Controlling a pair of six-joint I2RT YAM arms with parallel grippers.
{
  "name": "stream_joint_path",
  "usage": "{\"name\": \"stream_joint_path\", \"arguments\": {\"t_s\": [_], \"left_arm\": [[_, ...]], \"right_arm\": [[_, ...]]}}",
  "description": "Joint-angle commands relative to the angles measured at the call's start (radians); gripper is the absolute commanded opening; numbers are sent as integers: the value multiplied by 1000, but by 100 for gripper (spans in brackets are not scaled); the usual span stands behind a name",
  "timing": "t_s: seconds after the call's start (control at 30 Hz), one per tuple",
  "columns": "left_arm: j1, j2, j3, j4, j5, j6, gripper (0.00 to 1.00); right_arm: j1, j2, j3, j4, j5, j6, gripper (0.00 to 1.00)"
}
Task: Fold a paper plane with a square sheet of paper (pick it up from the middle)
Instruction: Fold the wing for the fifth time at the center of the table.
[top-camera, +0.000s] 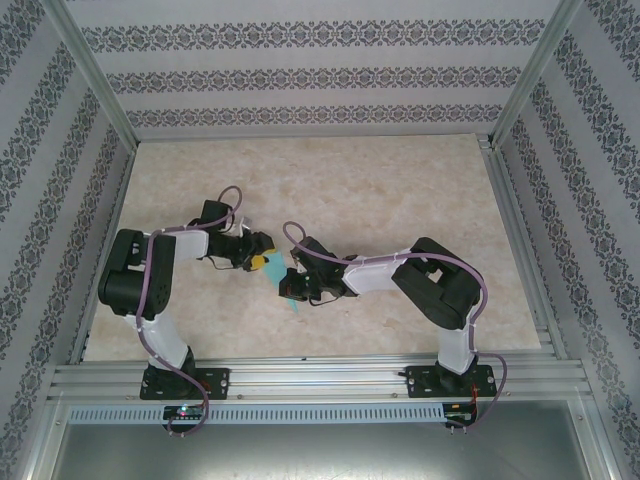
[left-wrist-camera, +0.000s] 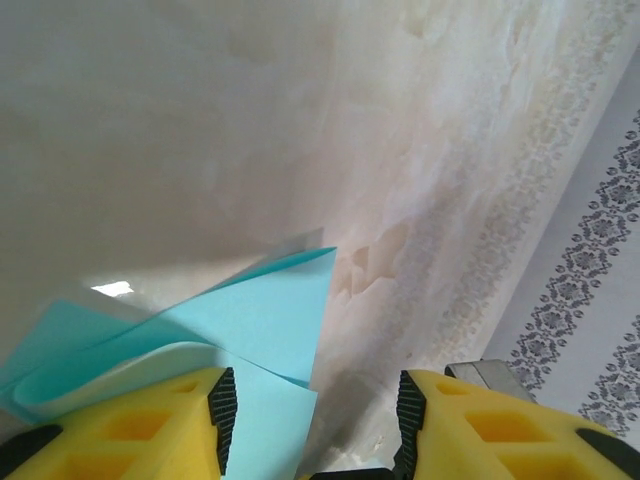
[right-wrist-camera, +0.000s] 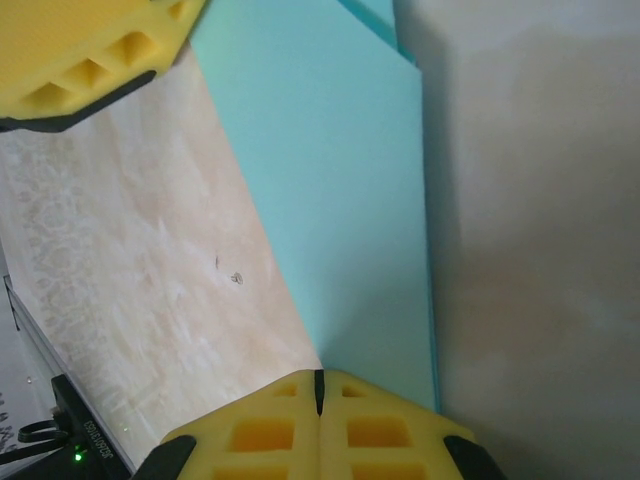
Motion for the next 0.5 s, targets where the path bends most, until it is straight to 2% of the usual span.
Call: {"name": "stream_joint_path", "arguments": {"t_s": [0.0,0.3,0.47], "left_arm": [[72,39,32,59,-99,64,51],[137,50,113,11,-92,78,53],[140,-30,118,2,-57,48,55]], "right_arm": [[-4,46,-44,-237,-3,-27,0],[-7,48,-42,-231,-21,-34,0],[-10,49,-33,-220,-26,-33,0]]}}
